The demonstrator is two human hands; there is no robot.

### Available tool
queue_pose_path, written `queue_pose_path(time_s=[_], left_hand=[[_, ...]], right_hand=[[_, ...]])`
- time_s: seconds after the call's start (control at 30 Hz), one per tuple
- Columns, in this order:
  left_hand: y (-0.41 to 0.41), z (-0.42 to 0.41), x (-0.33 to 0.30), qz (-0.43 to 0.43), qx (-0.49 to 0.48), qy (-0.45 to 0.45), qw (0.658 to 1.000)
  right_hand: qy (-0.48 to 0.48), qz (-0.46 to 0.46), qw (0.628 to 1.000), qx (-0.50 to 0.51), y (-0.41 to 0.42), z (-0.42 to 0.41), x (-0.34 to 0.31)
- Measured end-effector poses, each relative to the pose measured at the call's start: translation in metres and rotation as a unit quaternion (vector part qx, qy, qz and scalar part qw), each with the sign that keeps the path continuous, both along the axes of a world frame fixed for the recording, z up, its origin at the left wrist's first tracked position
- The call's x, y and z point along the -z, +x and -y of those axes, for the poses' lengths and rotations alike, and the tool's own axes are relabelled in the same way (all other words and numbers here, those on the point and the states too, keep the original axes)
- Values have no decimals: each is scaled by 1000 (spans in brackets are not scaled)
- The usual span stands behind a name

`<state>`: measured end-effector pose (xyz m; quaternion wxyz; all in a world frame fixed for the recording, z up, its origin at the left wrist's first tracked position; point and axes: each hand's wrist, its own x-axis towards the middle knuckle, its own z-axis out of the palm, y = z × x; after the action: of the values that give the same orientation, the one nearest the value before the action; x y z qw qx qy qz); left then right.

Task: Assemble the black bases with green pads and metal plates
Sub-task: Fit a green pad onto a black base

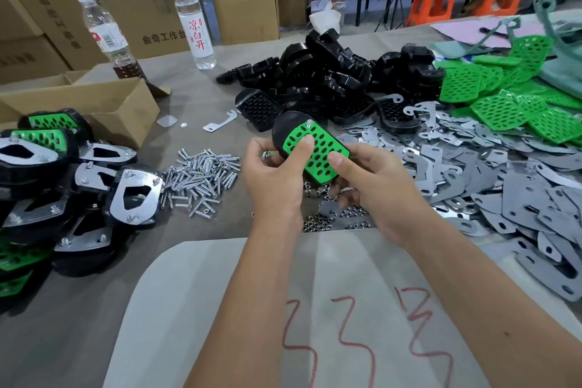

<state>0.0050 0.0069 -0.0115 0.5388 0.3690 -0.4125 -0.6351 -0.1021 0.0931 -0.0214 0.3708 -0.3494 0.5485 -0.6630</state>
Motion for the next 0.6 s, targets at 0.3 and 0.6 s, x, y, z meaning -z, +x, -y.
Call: queue_pose_path(time_s=[0.3,0.6], left_hand=[[34,27,-6,160,32,-78,984],[57,35,2,570,27,-192,799]], right_hand=[[21,-39,998,36,-7,0,1],[199,-406,868,204,-17,-7,0]])
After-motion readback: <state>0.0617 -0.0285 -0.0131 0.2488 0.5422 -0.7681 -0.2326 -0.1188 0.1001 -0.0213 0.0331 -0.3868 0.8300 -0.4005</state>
